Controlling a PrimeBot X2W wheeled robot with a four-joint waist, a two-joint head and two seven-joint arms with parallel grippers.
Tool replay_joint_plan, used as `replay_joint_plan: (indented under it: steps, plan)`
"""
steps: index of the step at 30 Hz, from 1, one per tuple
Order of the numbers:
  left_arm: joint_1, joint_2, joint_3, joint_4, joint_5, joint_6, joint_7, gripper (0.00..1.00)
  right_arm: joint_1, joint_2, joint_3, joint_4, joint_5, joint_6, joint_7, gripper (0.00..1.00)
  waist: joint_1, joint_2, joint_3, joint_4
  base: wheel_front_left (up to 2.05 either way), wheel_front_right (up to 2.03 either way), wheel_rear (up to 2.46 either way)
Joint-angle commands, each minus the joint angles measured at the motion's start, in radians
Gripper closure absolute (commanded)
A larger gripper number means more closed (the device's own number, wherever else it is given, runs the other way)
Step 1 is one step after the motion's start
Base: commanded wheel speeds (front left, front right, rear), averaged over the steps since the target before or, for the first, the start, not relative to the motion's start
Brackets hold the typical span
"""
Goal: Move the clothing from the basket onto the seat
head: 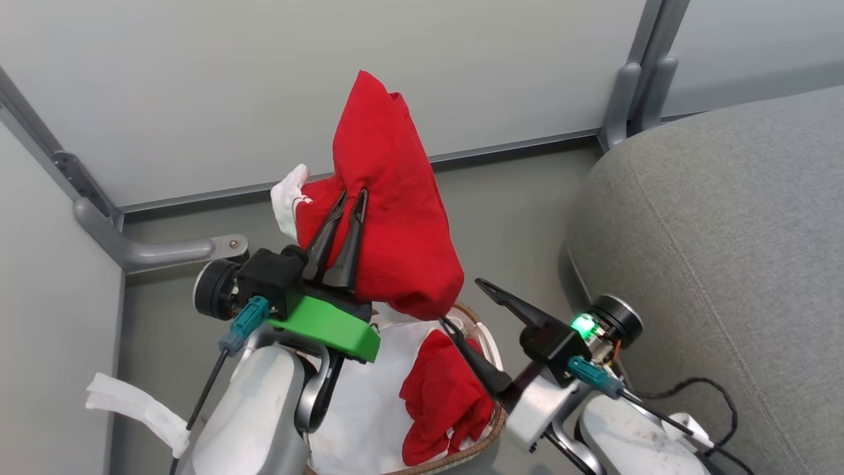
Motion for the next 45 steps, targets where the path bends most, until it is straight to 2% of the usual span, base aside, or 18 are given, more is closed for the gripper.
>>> replay_joint_plan:
  steps: [1, 8, 19, 20, 22, 36, 37, 38, 39, 45]
  plan:
    - [-0.016, 0.001, -0.008, 0.000, -0.012, 0.003, -0.004, 1.00, -0.025, 0.005, 0.008, 0.012, -0.010, -0.001, -0.002, 0.00, 0.0000, 0.0000, 0.001, 0.010, 0.00, 0.00, 0.00]
    - [-0.032, 0.001, -0.054, -0.006, -0.029, 0.009, -0.004, 1.00, -0.104, 0.035, 0.031, 0.099, -0.047, -0.001, -0.002, 0.00, 0.0000, 0.0000, 0.015, 0.038, 0.00, 0.00, 0.00]
    - [-0.056, 0.001, -0.107, -0.016, -0.051, 0.019, -0.004, 1.00, -0.157, 0.056, -0.002, 0.174, -0.062, -0.001, -0.002, 0.00, 0.0000, 0.0000, 0.036, 0.073, 0.00, 0.00, 0.00]
    - [-0.055, 0.001, -0.111, -0.017, -0.054, 0.018, -0.004, 1.00, -0.156, 0.056, -0.001, 0.174, -0.052, -0.001, -0.002, 0.47, 0.0000, 0.0000, 0.038, 0.075, 0.00, 0.00, 0.00]
    - [-0.056, 0.001, -0.116, -0.016, -0.057, 0.018, -0.004, 1.00, -0.160, 0.056, 0.002, 0.170, -0.037, -0.001, -0.002, 1.00, 0.0000, 0.0000, 0.041, 0.079, 0.00, 0.00, 0.00]
    - [-0.056, 0.001, -0.113, -0.003, -0.043, 0.024, -0.004, 1.00, -0.160, 0.055, 0.003, 0.162, 0.002, -0.001, -0.002, 1.00, 0.0000, 0.0000, 0.047, 0.067, 0.00, 0.00, 0.00]
    - [-0.054, 0.001, -0.111, -0.001, -0.041, 0.027, -0.004, 0.64, -0.160, 0.056, 0.002, 0.160, 0.003, -0.001, -0.002, 1.00, 0.0000, 0.0000, 0.048, 0.064, 0.00, 0.00, 0.00]
    - [-0.053, 0.001, -0.110, 0.002, -0.038, 0.028, -0.004, 0.37, -0.160, 0.056, 0.003, 0.157, 0.004, -0.001, -0.002, 1.00, 0.0000, 0.0000, 0.049, 0.061, 0.00, 0.00, 0.00]
    - [-0.052, 0.001, -0.108, 0.005, -0.038, 0.030, -0.003, 0.00, -0.160, 0.056, 0.004, 0.152, 0.005, -0.001, -0.002, 1.00, 0.0000, 0.0000, 0.049, 0.056, 0.00, 0.00, 0.00]
    - [-0.039, 0.002, -0.086, 0.022, -0.012, 0.035, -0.003, 0.00, -0.139, 0.055, 0.003, 0.112, 0.011, -0.001, -0.002, 1.00, 0.0000, 0.0000, 0.049, -0.001, 0.00, 0.00, 0.00]
